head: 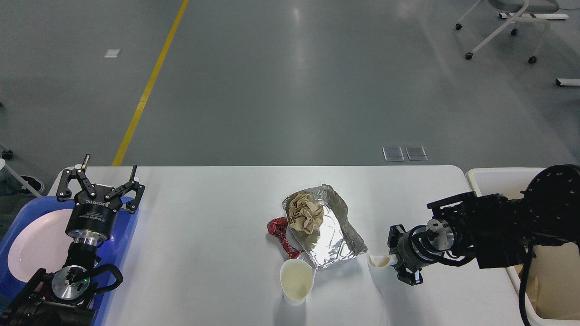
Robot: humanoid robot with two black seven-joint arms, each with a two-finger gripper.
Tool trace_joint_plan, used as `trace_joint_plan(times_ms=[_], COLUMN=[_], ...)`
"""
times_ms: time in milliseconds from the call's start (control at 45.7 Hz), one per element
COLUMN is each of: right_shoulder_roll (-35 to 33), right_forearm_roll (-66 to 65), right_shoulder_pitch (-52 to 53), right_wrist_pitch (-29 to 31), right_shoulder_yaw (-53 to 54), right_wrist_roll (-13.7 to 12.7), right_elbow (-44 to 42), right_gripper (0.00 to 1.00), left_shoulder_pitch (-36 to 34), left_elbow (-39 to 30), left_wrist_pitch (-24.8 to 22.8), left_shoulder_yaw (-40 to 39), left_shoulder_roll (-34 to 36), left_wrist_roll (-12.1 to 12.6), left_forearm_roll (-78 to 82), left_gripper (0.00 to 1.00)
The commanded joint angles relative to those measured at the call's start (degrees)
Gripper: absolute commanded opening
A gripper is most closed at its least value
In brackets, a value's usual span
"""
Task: Tidy desktop
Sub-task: 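Grasp the white cup with the right gripper, then carry the white cup into the bin and release it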
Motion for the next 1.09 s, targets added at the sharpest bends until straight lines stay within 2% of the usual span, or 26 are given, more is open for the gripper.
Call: trace_joint_plan(times_ms=[0, 263, 416, 591, 810, 941, 1072], right_shoulder_roll=[-0.34, -1.74, -4.81, -7.89, -8.6, -10.0, -11.58], right_forearm_roll=[-0.65, -3.99, -11.36, -27.44, -46.25, -55.4, -57.25], right_shoulder_pitch=[0.63, 2.3, 7.57, 18.99, 34.9, 44.83, 53.44], right_wrist_pitch=[0.0, 2.2, 5.45, 7.03, 7.65, 13.53, 19.86], right_shoulder_yaw=[-0.01, -0.53, -1.15, -6.15, -12.49, -13.81, -13.98], right_wrist_roll=[-0.02, -0.11, -0.29, 0.06, 0.42, 0.59, 0.68], right_elbow=[0.57, 2.16, 8.03, 19.11, 32.55, 39.85, 43.55], right_gripper=[0.0, 0.0, 0.0, 0.0, 0.0, 0.0, 0.0], left_shoulder_pitch=[0.0, 0.0, 0.0, 0.0, 0.0, 0.0, 0.0], left_elbow=[0.0, 0.0, 0.0, 0.0, 0.0, 0.0, 0.0], left_wrist_pitch=[0.0, 0.0, 0.0, 0.0, 0.0, 0.0, 0.0], left_shoulder_yaw=[0.0, 0.0, 0.0, 0.0, 0.0, 0.0, 0.0], left_shoulder_roll=[0.0, 0.0, 0.0, 0.0, 0.0, 0.0, 0.0], left_wrist_roll=[-0.02, -0.02, -0.02, -0.02, -0.02, -0.02, -0.02], left_forearm_roll=[0.0, 0.0, 0.0, 0.0, 0.0, 0.0, 0.0], left_gripper=[0.96, 0.96, 0.96, 0.96, 0.96, 0.96, 0.96])
